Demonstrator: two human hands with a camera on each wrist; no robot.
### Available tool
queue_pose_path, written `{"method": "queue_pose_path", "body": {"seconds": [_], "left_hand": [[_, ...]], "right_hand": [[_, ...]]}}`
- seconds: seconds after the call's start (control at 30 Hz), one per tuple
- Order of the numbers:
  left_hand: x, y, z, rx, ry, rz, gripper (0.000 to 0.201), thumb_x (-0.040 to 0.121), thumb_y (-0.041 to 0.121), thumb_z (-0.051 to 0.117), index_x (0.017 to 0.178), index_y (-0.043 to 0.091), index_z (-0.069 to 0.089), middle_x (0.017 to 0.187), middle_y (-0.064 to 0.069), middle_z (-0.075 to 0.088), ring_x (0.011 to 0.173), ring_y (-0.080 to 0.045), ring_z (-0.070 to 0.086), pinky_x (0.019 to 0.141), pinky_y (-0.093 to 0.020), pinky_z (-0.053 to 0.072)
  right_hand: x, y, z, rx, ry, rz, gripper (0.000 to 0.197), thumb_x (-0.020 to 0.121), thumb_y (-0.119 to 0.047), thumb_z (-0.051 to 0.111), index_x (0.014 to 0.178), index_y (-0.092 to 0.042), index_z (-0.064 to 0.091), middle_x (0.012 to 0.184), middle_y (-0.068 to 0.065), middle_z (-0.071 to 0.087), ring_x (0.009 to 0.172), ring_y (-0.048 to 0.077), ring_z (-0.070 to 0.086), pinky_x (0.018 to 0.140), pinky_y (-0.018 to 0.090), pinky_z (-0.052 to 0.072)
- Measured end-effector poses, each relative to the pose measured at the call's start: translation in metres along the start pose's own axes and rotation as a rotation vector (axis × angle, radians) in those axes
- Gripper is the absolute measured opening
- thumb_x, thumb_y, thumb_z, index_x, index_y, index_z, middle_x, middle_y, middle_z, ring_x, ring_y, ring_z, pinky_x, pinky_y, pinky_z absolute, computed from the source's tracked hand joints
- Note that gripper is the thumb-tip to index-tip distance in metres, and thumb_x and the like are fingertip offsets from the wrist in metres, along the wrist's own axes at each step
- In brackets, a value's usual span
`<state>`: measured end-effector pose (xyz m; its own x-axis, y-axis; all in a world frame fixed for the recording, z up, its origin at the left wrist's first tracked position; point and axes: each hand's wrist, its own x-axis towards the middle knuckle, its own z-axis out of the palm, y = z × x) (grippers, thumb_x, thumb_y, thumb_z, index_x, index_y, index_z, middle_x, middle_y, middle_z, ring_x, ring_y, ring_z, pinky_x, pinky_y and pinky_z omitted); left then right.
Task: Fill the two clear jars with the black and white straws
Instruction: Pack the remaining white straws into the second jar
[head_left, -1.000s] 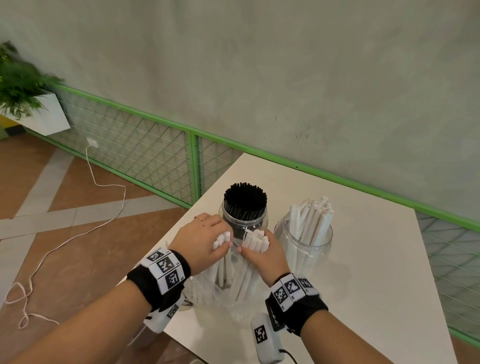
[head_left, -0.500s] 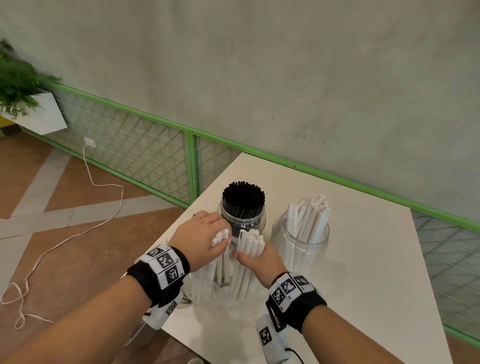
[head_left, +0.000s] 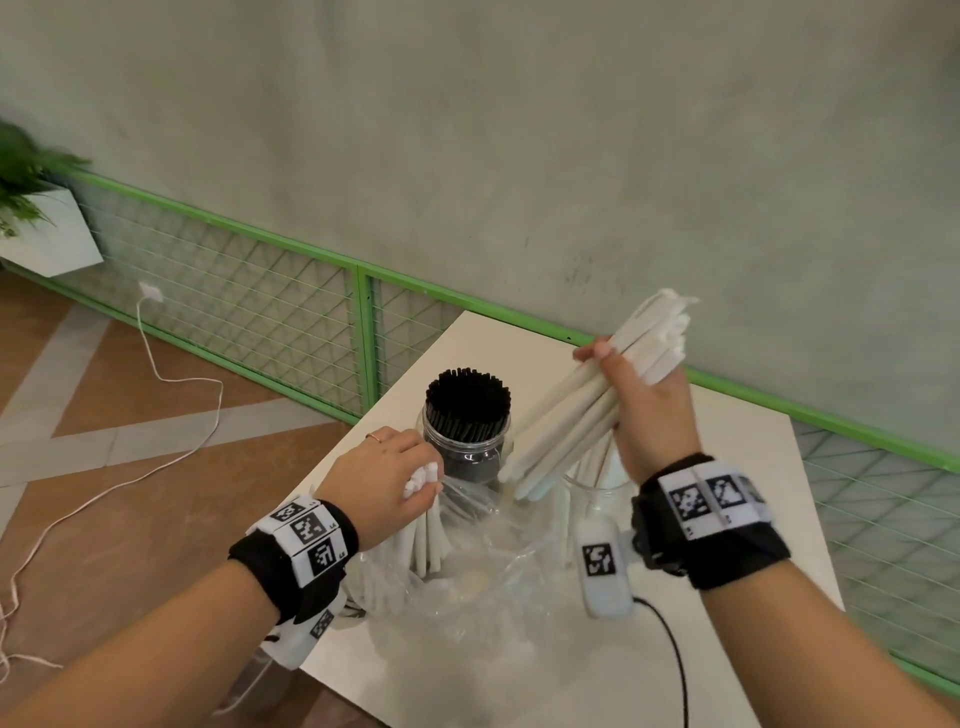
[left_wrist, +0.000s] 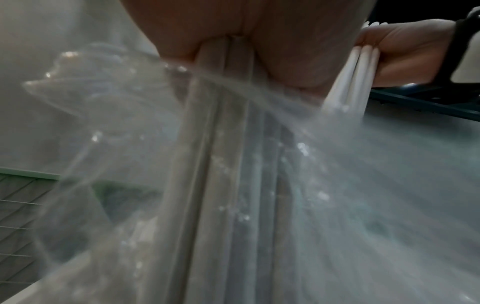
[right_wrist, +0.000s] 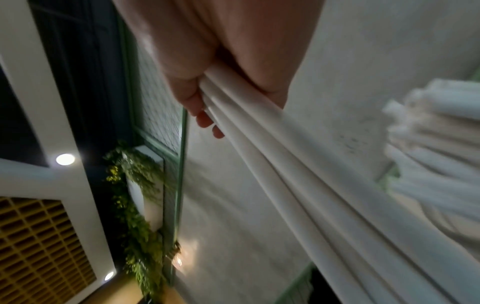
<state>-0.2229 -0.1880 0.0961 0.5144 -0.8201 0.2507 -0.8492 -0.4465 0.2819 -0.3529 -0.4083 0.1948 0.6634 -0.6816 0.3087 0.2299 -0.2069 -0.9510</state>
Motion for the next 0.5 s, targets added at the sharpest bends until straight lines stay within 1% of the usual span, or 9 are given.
{"method": "queue_pose_path", "body": {"seconds": [0.03,0.1,0.17,0.23,0.3,0.37,0.4,0.43,0.5], "left_hand": [[0.0,0.0,0.0,-0.001,0.0,0.001,0.029,0.082,0.049,0.037,0.093,0.033,0.058,0.096,0.014,0.057,0.09,-0.013,0.05,0.073,-0.022,0.035],[0.0,-0.001,0.001,0.001,0.003,0.002,0.028,0.082,0.049,0.038,0.093,0.033,0.058,0.096,0.014,0.057,0.09,-0.013,0.05,0.073,-0.022,0.036],[0.0,-0.001,0.001,0.007,0.001,-0.001,0.028,0.083,0.049,0.038,0.094,0.033,0.058,0.097,0.014,0.057,0.09,-0.012,0.05,0.073,-0.022,0.036],[0.0,-0.001,0.001,0.009,-0.003,-0.001,0.028,0.083,0.049,0.038,0.095,0.033,0.058,0.098,0.014,0.057,0.091,-0.012,0.05,0.073,-0.022,0.036],[-0.001,0.0,0.001,0.006,-0.006,-0.003,0.028,0.083,0.049,0.038,0.096,0.033,0.058,0.098,0.014,0.057,0.092,-0.012,0.05,0.073,-0.022,0.037],[-0.001,0.001,0.0,0.005,-0.006,-0.008,0.029,0.083,0.049,0.038,0.095,0.033,0.058,0.098,0.014,0.057,0.092,-0.013,0.05,0.073,-0.023,0.037],[-0.001,0.001,0.0,0.005,-0.005,-0.011,0.028,0.082,0.049,0.038,0.094,0.033,0.058,0.097,0.014,0.057,0.092,-0.013,0.05,0.073,-0.023,0.037],[-0.001,0.001,0.0,0.006,-0.002,-0.012,0.028,0.082,0.05,0.037,0.093,0.034,0.058,0.097,0.015,0.057,0.092,-0.013,0.05,0.073,-0.022,0.035],[-0.001,0.002,-0.001,0.004,-0.002,-0.017,0.028,0.081,0.05,0.037,0.092,0.035,0.058,0.096,0.016,0.056,0.091,-0.012,0.049,0.072,-0.021,0.033]], "right_hand": [[0.008,-0.006,-0.006,0.004,0.032,-0.026,0.014,0.081,-0.03,0.062,0.083,-0.018,0.071,0.089,0.001,0.07,0.081,0.013,0.062,0.07,0.03,0.047],[0.023,-0.012,-0.016,0.004,0.094,-0.074,0.023,0.081,-0.028,0.064,0.096,-0.01,0.065,0.089,-0.002,0.067,0.08,0.01,0.06,0.072,0.03,0.046],[0.035,-0.01,-0.024,-0.012,0.144,-0.09,0.03,0.084,-0.023,0.064,0.109,-0.007,0.058,0.087,-0.01,0.063,0.077,0.003,0.058,0.072,0.027,0.045],[0.042,0.001,-0.028,-0.038,0.162,-0.087,0.032,0.087,-0.02,0.064,0.114,-0.008,0.055,0.085,-0.016,0.062,0.076,-0.001,0.058,0.071,0.02,0.045],[0.045,0.014,-0.028,-0.065,0.164,-0.063,0.028,0.088,-0.022,0.065,0.113,-0.013,0.055,0.088,-0.014,0.063,0.078,0.0,0.059,0.069,0.015,0.045],[0.044,0.026,-0.026,-0.081,0.164,-0.027,0.019,0.088,-0.024,0.066,0.103,-0.025,0.055,0.09,-0.006,0.063,0.081,0.005,0.059,0.069,0.015,0.046],[0.043,0.031,-0.024,-0.086,0.161,-0.013,0.017,0.087,-0.023,0.066,0.1,-0.027,0.055,0.09,-0.005,0.062,0.082,0.007,0.059,0.07,0.016,0.046],[0.043,0.038,-0.023,-0.088,0.159,0.004,0.018,0.087,-0.023,0.067,0.1,-0.026,0.055,0.091,-0.004,0.063,0.083,0.009,0.059,0.072,0.019,0.046],[0.038,0.053,-0.02,-0.101,0.153,0.06,0.024,0.087,-0.023,0.068,0.106,-0.019,0.055,0.094,-0.002,0.063,0.086,0.012,0.06,0.075,0.025,0.046]]}}
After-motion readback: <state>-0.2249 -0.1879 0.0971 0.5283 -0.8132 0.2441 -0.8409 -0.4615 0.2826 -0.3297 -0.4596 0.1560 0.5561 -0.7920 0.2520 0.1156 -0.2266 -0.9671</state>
